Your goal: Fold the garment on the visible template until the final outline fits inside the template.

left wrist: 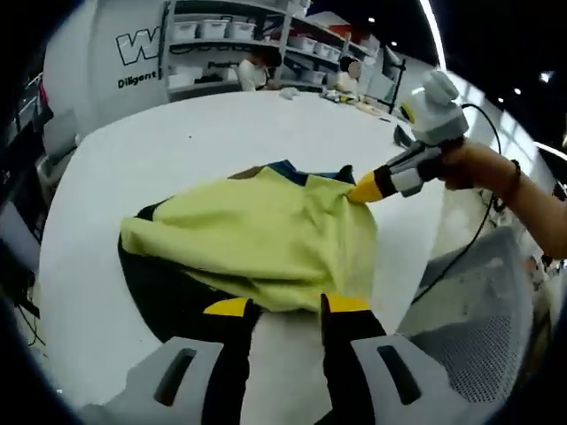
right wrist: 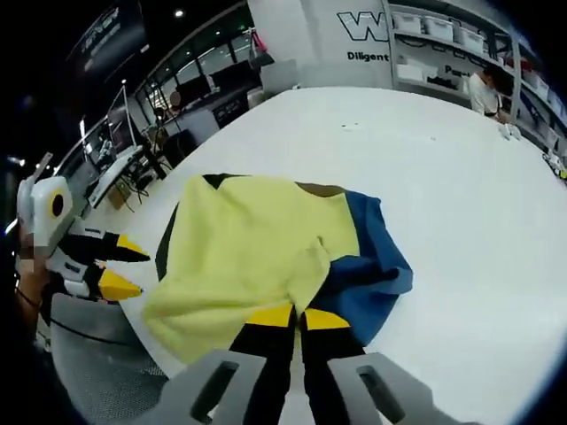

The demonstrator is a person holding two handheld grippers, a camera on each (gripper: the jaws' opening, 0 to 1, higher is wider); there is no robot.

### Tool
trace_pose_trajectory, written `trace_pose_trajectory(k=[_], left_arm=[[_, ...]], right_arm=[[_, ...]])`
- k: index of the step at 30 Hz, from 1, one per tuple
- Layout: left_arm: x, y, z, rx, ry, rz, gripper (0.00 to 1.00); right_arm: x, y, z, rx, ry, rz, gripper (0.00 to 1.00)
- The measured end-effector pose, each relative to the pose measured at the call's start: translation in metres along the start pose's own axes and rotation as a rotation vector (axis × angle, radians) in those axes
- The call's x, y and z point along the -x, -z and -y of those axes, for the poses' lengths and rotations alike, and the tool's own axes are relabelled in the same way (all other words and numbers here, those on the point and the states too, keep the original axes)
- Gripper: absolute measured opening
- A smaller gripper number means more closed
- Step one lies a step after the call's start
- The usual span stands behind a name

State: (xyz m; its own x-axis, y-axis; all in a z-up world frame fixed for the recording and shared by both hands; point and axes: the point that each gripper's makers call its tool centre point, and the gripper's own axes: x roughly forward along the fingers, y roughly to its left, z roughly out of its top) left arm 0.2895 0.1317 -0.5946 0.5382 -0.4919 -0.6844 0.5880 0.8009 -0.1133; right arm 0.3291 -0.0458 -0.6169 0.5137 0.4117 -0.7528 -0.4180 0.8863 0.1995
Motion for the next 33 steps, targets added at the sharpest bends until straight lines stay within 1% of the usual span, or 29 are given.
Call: trace_pose_trajectory(k=[1, 2, 3, 4, 5, 6, 7, 9, 11, 13, 15, 16, 17, 19, 22, 27, 29, 31, 32, 33], left_arm=[[0.002, 0.001, -0.010, -0.002, -0.036, 0.001, 0.30], [0.003, 0.004, -0.026, 0.016, -0.098, 0.003, 0.32], [0.004, 0.006, -0.034, 0.024, -0.128, 0.000, 0.36], [0.004, 0.008, -0.044, 0.060, -0.174, 0.002, 0.42], [0.002, 0.008, -0.057, 0.084, -0.216, 0.020, 0.51], [0.000, 0.011, -0.061, 0.086, -0.218, 0.012, 0.56], [-0.002, 0.013, -0.064, 0.109, -0.223, 0.005, 0.58], [-0.007, 0.016, -0.072, 0.130, -0.249, 0.000, 0.55], [-0.012, 0.019, -0.082, 0.100, -0.285, -0.021, 0.56], [-0.020, 0.022, -0.086, 0.083, -0.291, -0.040, 0.58], [-0.025, 0.029, -0.090, 0.105, -0.285, -0.079, 0.58], [-0.027, 0.029, -0.092, 0.107, -0.286, -0.074, 0.58], [-0.030, 0.030, -0.095, 0.110, -0.288, -0.072, 0.57], [-0.032, 0.036, -0.096, 0.124, -0.284, -0.097, 0.56], [-0.032, 0.037, -0.099, 0.106, -0.290, -0.093, 0.52], [-0.034, 0.044, -0.109, 0.122, -0.312, -0.111, 0.38], [-0.035, 0.048, -0.110, 0.123, -0.313, -0.119, 0.28], [-0.035, 0.054, -0.113, 0.080, -0.331, -0.151, 0.19], [-0.035, 0.055, -0.113, 0.081, -0.333, -0.152, 0.17], [-0.038, 0.052, -0.113, 0.094, -0.324, -0.131, 0.16]], right_arm=[[0.000, -0.001, 0.000, 0.004, 0.001, 0.000, 0.00], [0.001, -0.002, -0.001, 0.005, -0.002, 0.003, 0.00], [0.001, -0.003, -0.001, 0.005, -0.004, 0.004, 0.00], [0.001, -0.004, -0.001, 0.006, -0.005, 0.005, 0.00], [0.000, -0.004, -0.001, 0.005, -0.003, 0.007, 0.00], [0.000, -0.004, -0.001, 0.005, -0.002, 0.006, 0.00], [-0.001, -0.004, -0.002, 0.006, -0.001, 0.003, 0.00], [-0.001, -0.004, -0.002, 0.009, 0.002, 0.003, 0.00], [-0.001, -0.004, -0.002, 0.009, 0.001, 0.004, 0.00], [-0.001, -0.004, -0.003, 0.007, 0.000, 0.006, 0.00], [-0.001, -0.005, -0.002, 0.002, 0.000, 0.007, 0.00], [-0.001, -0.005, -0.002, 0.002, -0.001, 0.007, 0.00], [-0.001, -0.005, -0.002, 0.000, -0.001, 0.007, 0.00], [0.000, -0.004, -0.001, -0.003, -0.001, 0.005, 0.00], [0.000, -0.005, 0.000, -0.007, 0.001, 0.003, 0.00], [0.000, -0.007, 0.001, -0.007, 0.003, 0.005, 0.00], [0.000, -0.007, 0.001, -0.003, 0.004, 0.003, 0.00], [0.000, -0.006, 0.001, -0.001, 0.005, 0.000, 0.00], [0.000, -0.007, 0.001, -0.001, 0.005, 0.001, 0.00], [0.000, -0.007, 0.001, -0.003, 0.005, 0.002, 0.00]])
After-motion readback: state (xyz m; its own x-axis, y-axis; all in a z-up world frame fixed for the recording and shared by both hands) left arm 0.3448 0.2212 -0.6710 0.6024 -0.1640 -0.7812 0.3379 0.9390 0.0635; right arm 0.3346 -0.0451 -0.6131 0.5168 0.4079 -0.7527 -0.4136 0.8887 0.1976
